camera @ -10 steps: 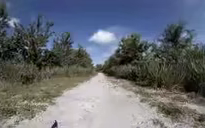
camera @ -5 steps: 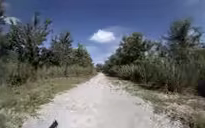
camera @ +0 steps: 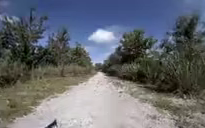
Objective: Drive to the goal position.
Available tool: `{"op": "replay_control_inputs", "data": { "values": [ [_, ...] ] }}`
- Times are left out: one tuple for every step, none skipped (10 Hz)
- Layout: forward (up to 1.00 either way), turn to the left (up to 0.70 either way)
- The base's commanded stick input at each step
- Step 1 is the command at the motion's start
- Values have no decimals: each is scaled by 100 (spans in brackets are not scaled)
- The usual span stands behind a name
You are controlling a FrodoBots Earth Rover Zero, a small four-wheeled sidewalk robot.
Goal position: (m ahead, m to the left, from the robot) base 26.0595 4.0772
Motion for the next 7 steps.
{"op": "replay_control_inputs", "data": {
  "values": [
    [85,0],
    [85,0],
    [85,0],
    [85,0],
    [85,0],
    [85,0],
    [85,0]
  ]
}}
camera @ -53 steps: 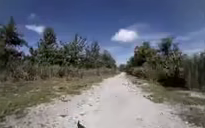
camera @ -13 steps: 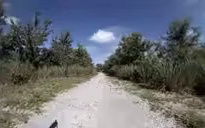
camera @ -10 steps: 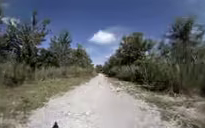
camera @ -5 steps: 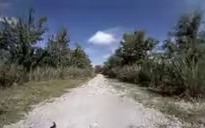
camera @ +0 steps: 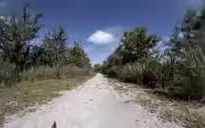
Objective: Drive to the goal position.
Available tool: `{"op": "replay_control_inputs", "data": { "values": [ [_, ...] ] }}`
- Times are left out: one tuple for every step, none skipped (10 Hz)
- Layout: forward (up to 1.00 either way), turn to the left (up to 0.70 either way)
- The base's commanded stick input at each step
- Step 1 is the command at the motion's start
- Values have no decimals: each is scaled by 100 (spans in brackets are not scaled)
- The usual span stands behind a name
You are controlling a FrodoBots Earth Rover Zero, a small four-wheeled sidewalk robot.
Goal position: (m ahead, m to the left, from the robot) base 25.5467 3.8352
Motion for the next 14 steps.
{"op": "replay_control_inputs", "data": {
  "values": [
    [85,0],
    [85,0],
    [85,0],
    [85,0],
    [85,0],
    [85,0],
    [85,0],
    [85,0],
    [85,0],
    [85,0],
    [85,0],
    [85,0],
    [85,0],
    [85,0]
  ]
}}
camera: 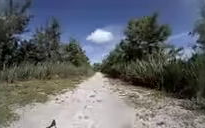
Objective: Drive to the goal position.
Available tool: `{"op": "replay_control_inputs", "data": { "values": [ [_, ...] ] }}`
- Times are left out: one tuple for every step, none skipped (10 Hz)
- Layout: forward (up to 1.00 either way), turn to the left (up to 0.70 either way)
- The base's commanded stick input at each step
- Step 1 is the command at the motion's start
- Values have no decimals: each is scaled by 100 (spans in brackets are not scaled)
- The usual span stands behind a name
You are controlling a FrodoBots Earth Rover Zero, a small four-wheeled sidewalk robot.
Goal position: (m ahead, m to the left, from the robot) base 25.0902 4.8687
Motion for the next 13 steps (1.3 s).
{"op": "replay_control_inputs", "data": {
  "values": [
    [85,0],
    [85,0],
    [85,0],
    [85,0],
    [85,0],
    [85,0],
    [85,0],
    [85,0],
    [85,0],
    [85,0],
    [85,27],
    [85,34],
    [85,24]
  ]
}}
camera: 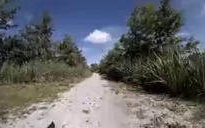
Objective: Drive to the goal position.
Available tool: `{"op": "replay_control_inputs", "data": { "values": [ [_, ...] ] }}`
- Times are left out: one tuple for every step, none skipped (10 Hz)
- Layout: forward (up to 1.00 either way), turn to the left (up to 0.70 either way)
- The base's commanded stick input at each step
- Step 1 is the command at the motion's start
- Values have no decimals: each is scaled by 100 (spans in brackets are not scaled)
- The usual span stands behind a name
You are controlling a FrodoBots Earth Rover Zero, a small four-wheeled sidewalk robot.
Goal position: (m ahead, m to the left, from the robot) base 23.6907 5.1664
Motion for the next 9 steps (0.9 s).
{"op": "replay_control_inputs", "data": {
  "values": [
    [85,0],
    [85,0],
    [85,0],
    [85,0],
    [85,0],
    [85,0],
    [85,0],
    [85,0],
    [85,0]
  ]
}}
